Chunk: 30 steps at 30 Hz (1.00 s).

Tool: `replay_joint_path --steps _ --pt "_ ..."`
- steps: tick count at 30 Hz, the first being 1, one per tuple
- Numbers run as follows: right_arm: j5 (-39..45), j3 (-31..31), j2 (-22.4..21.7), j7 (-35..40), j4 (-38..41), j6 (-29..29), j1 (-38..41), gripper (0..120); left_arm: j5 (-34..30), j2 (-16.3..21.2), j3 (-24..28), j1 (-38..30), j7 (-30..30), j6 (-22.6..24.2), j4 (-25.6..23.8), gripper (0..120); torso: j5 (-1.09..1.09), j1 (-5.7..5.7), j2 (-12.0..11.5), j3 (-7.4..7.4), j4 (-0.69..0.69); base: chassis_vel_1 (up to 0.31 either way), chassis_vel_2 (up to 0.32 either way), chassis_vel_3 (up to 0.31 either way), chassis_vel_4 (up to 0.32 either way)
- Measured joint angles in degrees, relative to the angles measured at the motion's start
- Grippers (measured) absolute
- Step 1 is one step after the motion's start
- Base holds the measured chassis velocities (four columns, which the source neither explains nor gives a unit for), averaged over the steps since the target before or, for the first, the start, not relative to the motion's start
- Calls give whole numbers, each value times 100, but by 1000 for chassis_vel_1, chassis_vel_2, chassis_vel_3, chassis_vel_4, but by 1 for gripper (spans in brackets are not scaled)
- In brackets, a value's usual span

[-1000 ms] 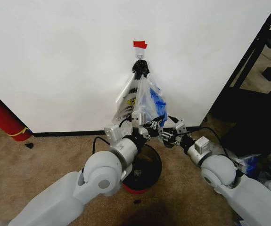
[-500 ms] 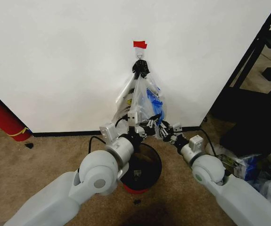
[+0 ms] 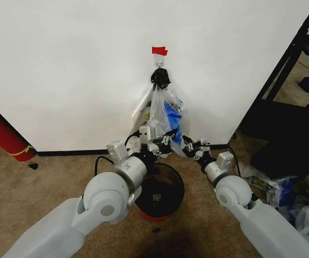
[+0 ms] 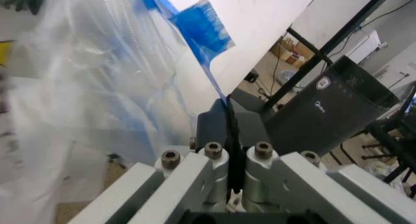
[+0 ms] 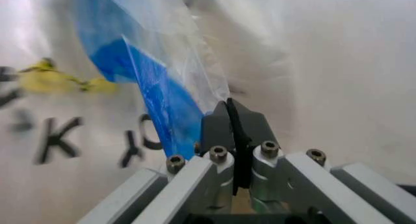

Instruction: Pick up the garbage bag from the wall and place it over the trash bin.

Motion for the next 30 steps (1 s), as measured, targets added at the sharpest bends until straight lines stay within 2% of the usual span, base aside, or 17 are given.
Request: replay_joint_path --steps 9,16,19,24,25,27,30 --pt "848 384 114 635 55 -226 -113 0 44 51 -153 241 15 -5 -129 0 0 0 0 0 1 0 0 0 0" --pt "-5 531 -54 75 365 -44 -473 0 58 28 -157 265 18 -6 -153 0 0 0 0 0 -1 0 0 0 0" --pt "-219 583 -125 -35 465 42 -577 7 62 21 -157 270 18 -6 -158 0 0 0 0 0 0 0 0 0 0" --pt "-809 829 -447 -312 838 452 -936 32 81 10 -136 275 18 -7 -167 0 0 0 0 0 0 0 0 0 0" --pt "-809 829 -447 -312 838 452 -936 32 81 10 -136 275 18 -7 -167 0 0 0 0 0 0 0 0 0 0" --pt "-1202 862 -660 -495 924 859 -1017 39 88 -26 -133 275 19 -8 -166 0 0 0 0 0 -1 0 0 0 0" --pt "-1823 780 -1032 -838 1029 997 -950 53 108 -83 -119 284 20 -8 -154 0 1 0 0 0 -1 0 0 0 0"
